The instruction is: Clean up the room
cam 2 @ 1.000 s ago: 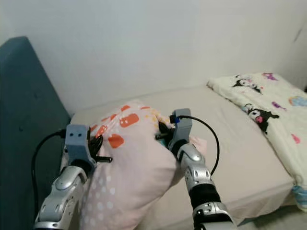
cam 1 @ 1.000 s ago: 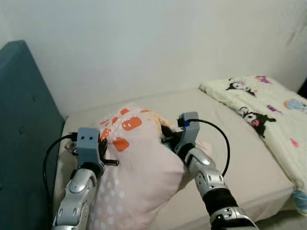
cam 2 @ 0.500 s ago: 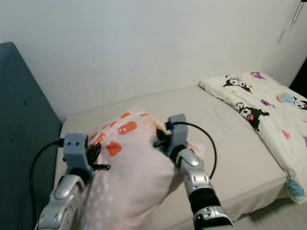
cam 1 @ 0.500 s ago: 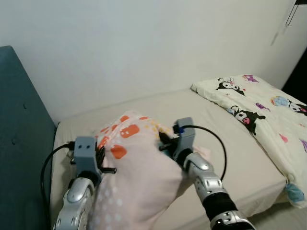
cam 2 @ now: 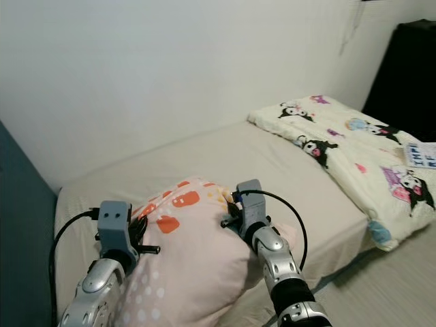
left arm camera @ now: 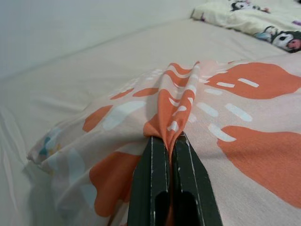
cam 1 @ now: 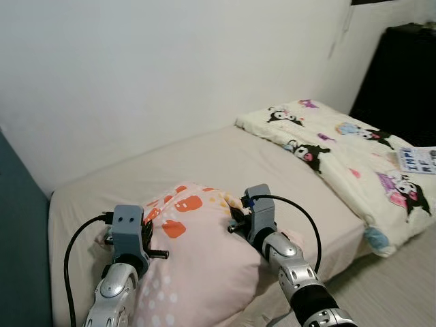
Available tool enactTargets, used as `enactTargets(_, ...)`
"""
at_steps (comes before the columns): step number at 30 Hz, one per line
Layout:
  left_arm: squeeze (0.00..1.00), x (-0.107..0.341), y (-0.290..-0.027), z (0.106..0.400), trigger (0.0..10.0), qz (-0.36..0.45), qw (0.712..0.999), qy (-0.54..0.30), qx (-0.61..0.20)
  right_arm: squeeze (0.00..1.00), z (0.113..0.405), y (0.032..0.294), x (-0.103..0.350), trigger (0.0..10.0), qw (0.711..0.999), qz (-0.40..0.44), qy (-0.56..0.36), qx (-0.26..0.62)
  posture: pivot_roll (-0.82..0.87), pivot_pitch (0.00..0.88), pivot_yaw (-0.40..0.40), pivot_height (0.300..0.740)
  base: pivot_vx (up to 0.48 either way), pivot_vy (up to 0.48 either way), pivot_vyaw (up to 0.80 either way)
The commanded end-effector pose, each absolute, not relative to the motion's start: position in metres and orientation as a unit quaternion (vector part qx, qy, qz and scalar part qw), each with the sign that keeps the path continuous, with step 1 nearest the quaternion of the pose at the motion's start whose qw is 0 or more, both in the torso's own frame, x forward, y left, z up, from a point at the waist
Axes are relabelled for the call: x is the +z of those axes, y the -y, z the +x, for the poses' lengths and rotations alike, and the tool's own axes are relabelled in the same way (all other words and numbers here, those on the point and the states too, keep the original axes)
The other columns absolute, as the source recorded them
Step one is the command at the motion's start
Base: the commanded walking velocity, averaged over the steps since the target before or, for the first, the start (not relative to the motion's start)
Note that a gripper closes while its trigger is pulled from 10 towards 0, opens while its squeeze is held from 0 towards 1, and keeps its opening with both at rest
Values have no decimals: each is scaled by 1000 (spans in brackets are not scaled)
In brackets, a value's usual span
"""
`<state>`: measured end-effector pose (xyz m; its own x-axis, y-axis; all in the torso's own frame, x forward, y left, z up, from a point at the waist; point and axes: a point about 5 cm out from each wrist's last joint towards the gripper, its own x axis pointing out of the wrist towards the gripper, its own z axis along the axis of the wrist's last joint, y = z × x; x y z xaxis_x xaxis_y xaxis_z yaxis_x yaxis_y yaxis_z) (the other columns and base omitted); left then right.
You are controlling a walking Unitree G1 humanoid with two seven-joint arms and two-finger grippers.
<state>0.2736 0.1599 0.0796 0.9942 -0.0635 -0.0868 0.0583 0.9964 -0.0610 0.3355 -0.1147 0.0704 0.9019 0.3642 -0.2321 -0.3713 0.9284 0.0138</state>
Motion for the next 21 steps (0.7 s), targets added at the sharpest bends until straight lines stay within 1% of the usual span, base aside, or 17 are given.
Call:
enactTargets(1,0,86,-162,275,10000,-33,999,-17,-25,0,337,117,74,10000,978,-8,-99,182,-81,0,3,740,0,0,0)
enactTargets(7,0,81,-162,274,10000,-21,999,-22,-25,0,336,121,69,10000,979,-22,-107,174,-78,0,0,740,0,0,0)
enactTargets(11,0,79,-161,273,10000,-26,999,-27,-23,0,339,126,70,10000,983,-3,-107,149,-77,0,2,740,0,0,0)
enactTargets(21,0,80,-156,275,10000,-29,999,-25,-25,0,340,128,71,10000,984,-15,-102,144,-81,0,4,740,0,0,0)
